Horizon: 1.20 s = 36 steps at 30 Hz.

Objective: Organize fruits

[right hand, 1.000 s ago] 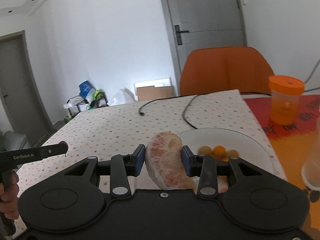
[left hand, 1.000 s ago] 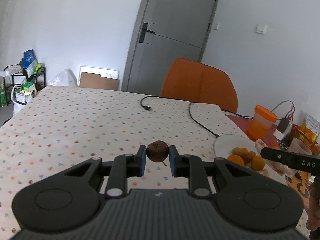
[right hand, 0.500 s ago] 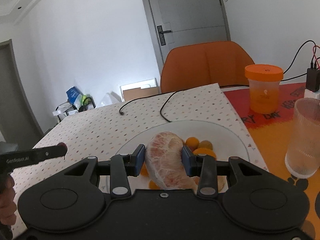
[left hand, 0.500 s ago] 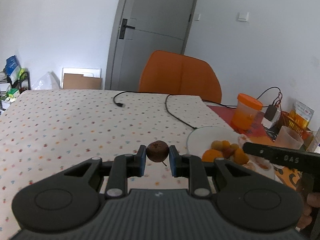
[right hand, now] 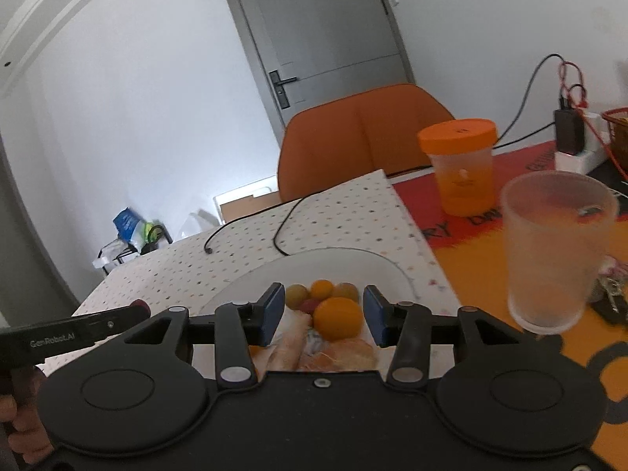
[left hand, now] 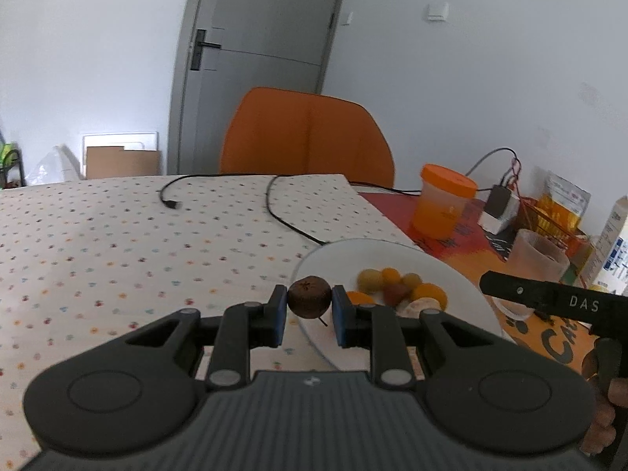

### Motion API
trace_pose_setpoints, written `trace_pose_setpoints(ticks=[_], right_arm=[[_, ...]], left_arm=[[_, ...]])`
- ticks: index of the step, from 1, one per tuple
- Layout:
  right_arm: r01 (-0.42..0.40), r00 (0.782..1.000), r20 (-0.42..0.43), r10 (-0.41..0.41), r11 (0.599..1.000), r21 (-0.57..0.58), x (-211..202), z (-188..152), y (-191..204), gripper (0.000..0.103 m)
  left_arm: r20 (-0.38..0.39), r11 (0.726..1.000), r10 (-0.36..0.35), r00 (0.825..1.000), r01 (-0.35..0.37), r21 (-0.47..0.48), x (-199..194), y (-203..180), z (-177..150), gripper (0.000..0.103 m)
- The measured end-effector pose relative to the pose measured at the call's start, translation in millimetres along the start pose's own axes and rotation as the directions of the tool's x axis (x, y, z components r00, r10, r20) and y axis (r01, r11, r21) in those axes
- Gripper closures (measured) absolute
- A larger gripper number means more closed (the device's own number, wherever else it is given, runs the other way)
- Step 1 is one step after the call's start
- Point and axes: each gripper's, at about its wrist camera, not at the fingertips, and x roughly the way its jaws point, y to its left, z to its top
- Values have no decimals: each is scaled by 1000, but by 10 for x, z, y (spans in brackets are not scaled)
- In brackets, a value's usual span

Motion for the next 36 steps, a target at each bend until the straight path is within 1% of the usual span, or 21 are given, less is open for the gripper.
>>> trace_pose_setpoints(ticks=[5, 6, 7, 12, 15, 18, 20, 22, 23, 27, 29, 31, 33, 36], right_arm=[[-1, 1000, 0, 1, 1000, 14, -57, -35, -50, 56], [-2, 1000, -1, 2, 1000, 15, -60, -41, -53, 56], [-5, 1000, -1, 5, 1000, 18, -66, -49, -56, 56], [-16, 1000, -6, 16, 1000, 21, -55, -76, -33, 56], [-28, 1000, -12, 28, 999, 20, -53, -94, -4, 56], [-37, 999, -14, 38, 999, 18, -56, -101, 37, 55], [-44, 999, -15, 45, 999, 20, -68, -108, 62, 50], [-52, 998, -21, 52, 998, 19, -77, -116, 99, 47], [-55, 998, -26, 55, 998, 16, -78, -120, 117, 46], [-66, 996, -54, 67, 998, 8, -72, -140, 205, 45], [-68, 996, -61, 68, 998, 4, -76, -150, 253, 40], [-68, 995, -67, 68, 998, 0, -86, -156, 307, 36], [-75, 995, -71, 74, 997, -7, -104, -165, 368, 33], [-86, 993, -81, 85, 996, -18, -123, -173, 461, 26]], left_arm=[[-6, 1000, -25, 1000, 25, 4, 29, -88, 15, 80], [6, 1000, -29, 1000, 29, -5, 17, -84, 20, 79], [15, 1000, -26, 1000, 26, -12, 5, -80, 23, 76], [17, 999, -5, 1000, 5, -40, -49, -4, 27, 75], [9, 998, 18, 1000, -17, -58, -86, 72, 14, 70], [4, 997, 34, 999, -34, -64, -133, 127, 0, 61], [1, 997, 42, 999, -42, -67, -176, 168, -5, 52], [3, 996, 49, 999, -49, -75, -222, 210, -4, 49], [1, 996, 53, 999, -53, -76, -240, 228, -2, 46], [2, 995, 59, 998, -59, -82, -329, 309, -17, 36], [0, 994, 66, 998, -66, -83, -377, 353, -26, 29], [-5, 994, 75, 997, -75, -82, -419, 385, -35, 26], [-9, 993, 83, 997, -83, -82, -462, 418, -39, 26], [-9, 991, 103, 995, -104, -80, -536, 455, -48, 25]])
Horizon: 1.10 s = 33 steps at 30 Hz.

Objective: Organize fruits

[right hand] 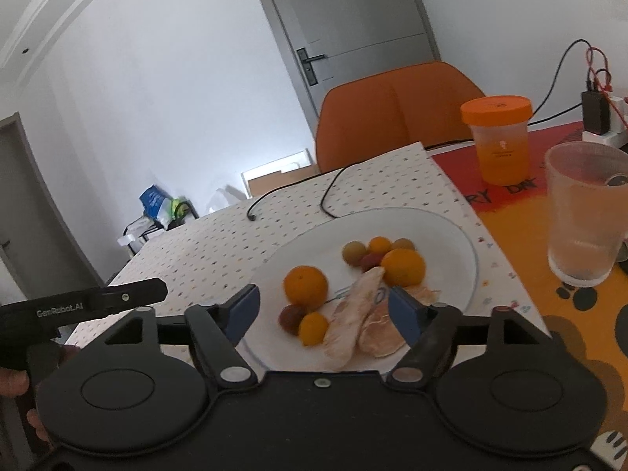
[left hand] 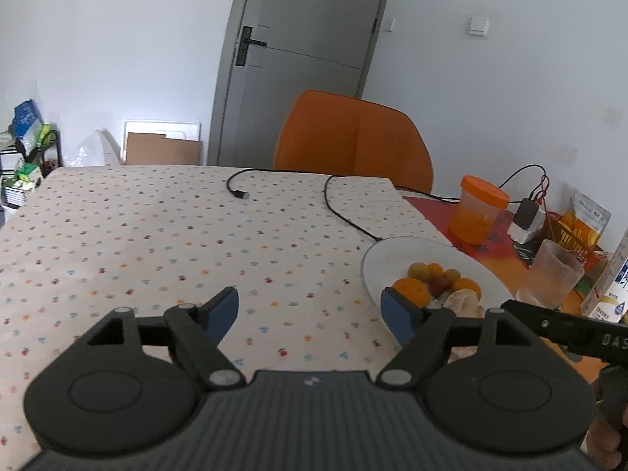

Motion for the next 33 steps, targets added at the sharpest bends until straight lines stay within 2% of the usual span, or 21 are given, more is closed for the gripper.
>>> trace_pose_setpoints(ticks=[2, 7, 14, 18, 24, 33], right_arm=[[0, 1000, 5, 0, 1000, -13, -23, -6, 68, 18], [4, 1000, 7, -4, 999, -31, -63, -16, 218, 9], [36, 999, 4, -36, 998, -51, -79, -60, 406, 0], [57, 998, -9, -58, 998, -39, -70, -69, 479, 0], [81, 996, -21, -82, 995, -50, -103, -102, 621, 0], [135, 990, -15, -138, 982, -133, -168, -125, 914, 0]], left_arm=[[2, 1000, 5, 1000, -5, -2, -51, 28, -5, 24], [5, 999, 36, 999, -36, -1, -189, 104, -31, 18], [0, 997, 75, 997, -75, -1, -364, 236, -61, 12], [6, 994, 113, 994, -113, 7, -470, 299, -83, 9], [3, 988, 157, 988, -157, 1, -625, 446, -139, 0], [2, 982, 188, 982, -188, 20, -882, 610, -165, 0]])
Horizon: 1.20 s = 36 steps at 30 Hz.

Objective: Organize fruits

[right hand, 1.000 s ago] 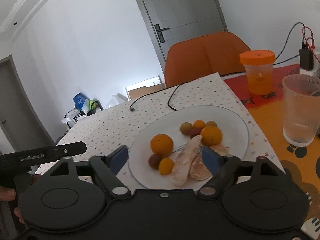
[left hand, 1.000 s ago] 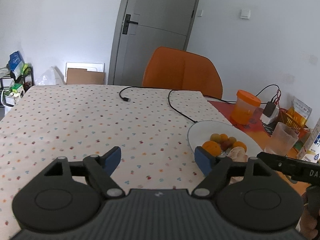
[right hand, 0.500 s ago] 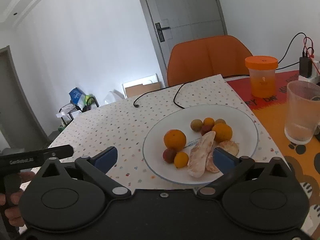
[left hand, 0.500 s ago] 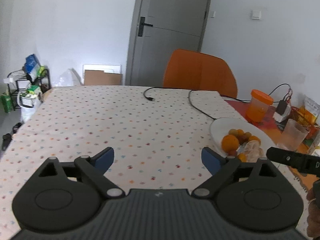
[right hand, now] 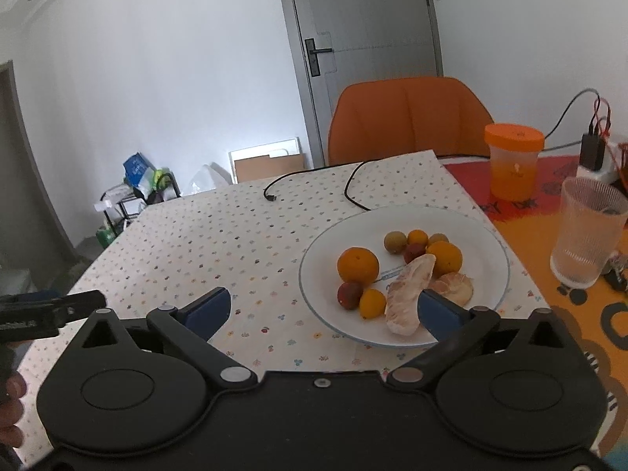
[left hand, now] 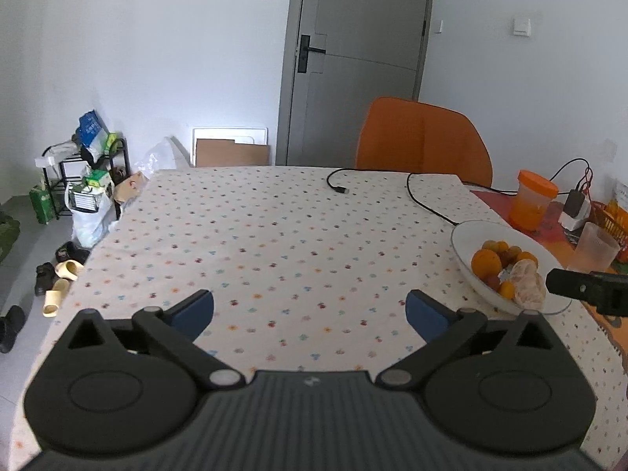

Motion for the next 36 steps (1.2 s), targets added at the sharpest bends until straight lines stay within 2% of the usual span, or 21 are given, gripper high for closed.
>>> trace_pose_setpoints(ticks=[15, 27, 36], right_arm=[[1, 1000, -19, -2, 1000, -30, -279, 17, 302, 0], [71, 997, -1, -71, 993, -89, -453, -70, 394, 0], [53, 999, -8, -54, 995, -85, -582, -170, 377, 0]], left_arm=[[31, 1000, -12, 999, 12, 4, -380, 188, -50, 0], [43, 999, -37, 998, 35, 28, -581, 193, -111, 0], [49, 999, -33, 998, 31, 38, -682, 172, -247, 0]])
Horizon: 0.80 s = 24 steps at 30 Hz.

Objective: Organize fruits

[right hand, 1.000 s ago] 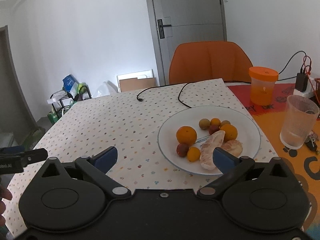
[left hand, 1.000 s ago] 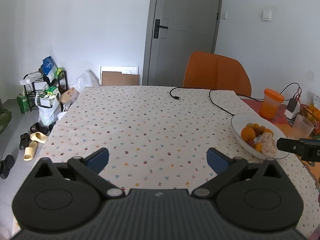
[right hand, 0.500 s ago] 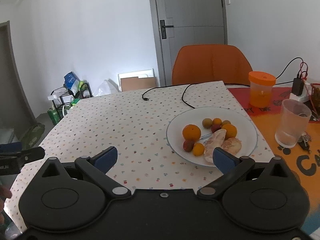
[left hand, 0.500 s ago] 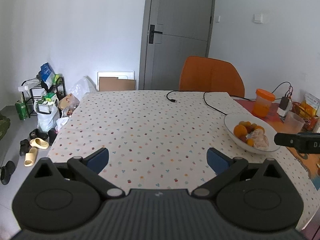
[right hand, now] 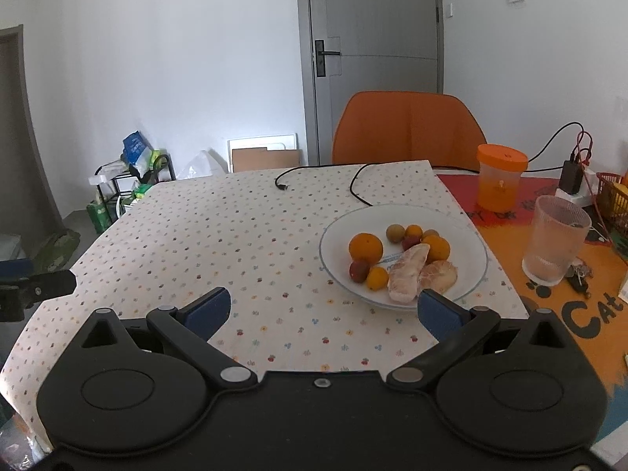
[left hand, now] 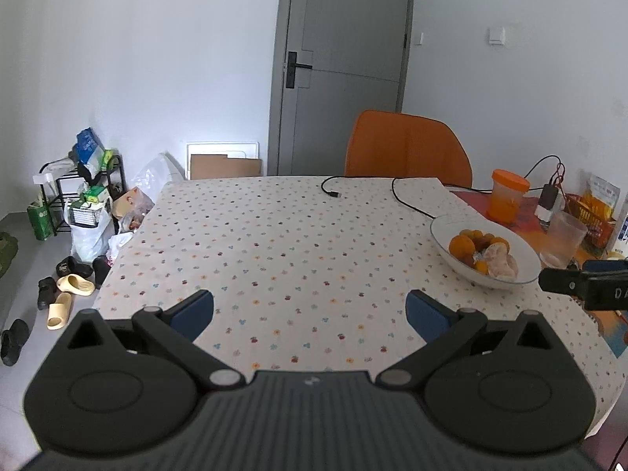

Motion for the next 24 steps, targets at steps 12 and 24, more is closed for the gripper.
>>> trace_pose_setpoints(ticks=[12, 24], right_arm=[[-25, 999, -30, 25, 1000, 8, 16, -166, 49, 0], [-41, 999, -26, 41, 999, 0, 17, -168, 69, 0]], left_arm=[[-17, 1000, 7, 1000, -7, -3, 59, -8, -56, 0], [-30, 1000, -5, 1000, 5, -8, 83, -16, -96, 0]])
